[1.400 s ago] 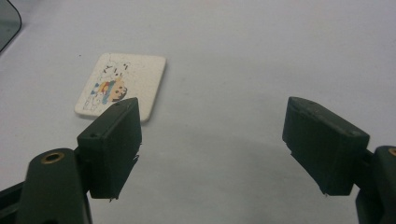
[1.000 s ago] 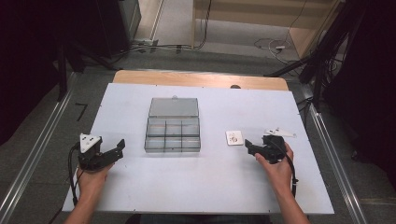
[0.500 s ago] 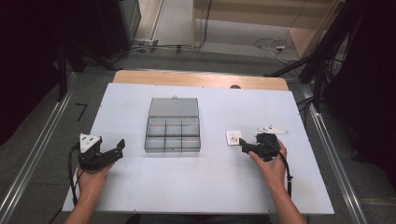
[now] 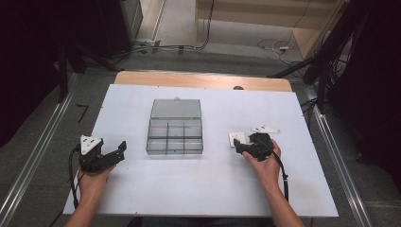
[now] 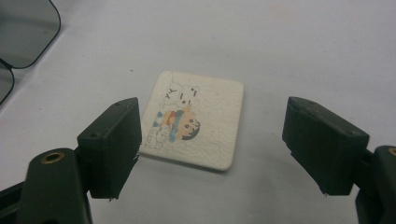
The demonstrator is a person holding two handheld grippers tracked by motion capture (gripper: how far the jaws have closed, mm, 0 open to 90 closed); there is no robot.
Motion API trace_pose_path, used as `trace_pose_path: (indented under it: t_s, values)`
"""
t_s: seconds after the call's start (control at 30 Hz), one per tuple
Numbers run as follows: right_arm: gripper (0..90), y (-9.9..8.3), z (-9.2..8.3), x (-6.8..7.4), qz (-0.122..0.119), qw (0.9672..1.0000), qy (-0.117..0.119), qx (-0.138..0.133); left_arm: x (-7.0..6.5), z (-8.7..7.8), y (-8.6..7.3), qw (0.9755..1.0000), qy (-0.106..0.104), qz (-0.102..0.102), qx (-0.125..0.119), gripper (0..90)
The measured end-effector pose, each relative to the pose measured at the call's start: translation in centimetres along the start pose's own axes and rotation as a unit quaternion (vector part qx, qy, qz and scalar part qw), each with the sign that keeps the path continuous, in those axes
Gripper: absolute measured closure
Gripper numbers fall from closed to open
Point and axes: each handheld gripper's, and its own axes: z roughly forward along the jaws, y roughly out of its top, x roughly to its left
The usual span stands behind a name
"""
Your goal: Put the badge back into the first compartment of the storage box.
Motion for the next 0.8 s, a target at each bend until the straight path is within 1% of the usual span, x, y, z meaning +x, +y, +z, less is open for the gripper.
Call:
trace_pose_path:
  t_s: [0.07,0.27,0.33,0.43,0.5,0.57,0.6,0.73,0.8]
  values:
    - [18.5,0.0,0.3,0.3,0.0,1.0,0.001,0.002,0.0,0.0,0.0,1.0,-0.001,0.0,-0.001,15.5]
    - [18.5,0.3,1.1,1.2,-0.008,0.9999,-0.007,0.007,0.0,0.0,0.0,1.0,-0.001,0.0,0.0,15.5]
    - [18.7,0.4,1.5,1.8,-0.015,0.9996,-0.019,0.014,0.1,0.0,0.0,1.0,-0.001,-0.001,-0.001,15.5]
    - [19.1,0.3,1.8,2.0,-0.019,0.9993,-0.025,0.019,0.1,0.0,0.0,1.0,-0.001,-0.003,-0.001,15.5]
    - [20.8,0.3,2.0,2.0,-0.023,0.9989,-0.032,0.024,0.2,0.0,0.0,1.0,0.0,-0.003,-0.001,15.5]
    - [22.3,0.3,2.0,2.0,-0.022,0.9989,-0.033,0.023,0.2,0.0,-0.1,1.0,0.001,-0.004,0.0,15.5]
    - [26.9,0.3,2.0,2.0,-0.023,0.999,-0.033,0.022,0.2,0.0,-0.1,1.0,0.001,-0.004,0.0,15.5]
    - [29.7,0.3,1.9,2.2,-0.028,0.9989,-0.033,0.019,0.1,0.0,0.0,1.0,-0.001,-0.003,-0.002,15.5]
    - [30.4,0.2,1.9,2.2,-0.026,0.9989,-0.032,0.02,0.1,0.0,0.0,1.0,-0.001,-0.003,-0.001,15.5]
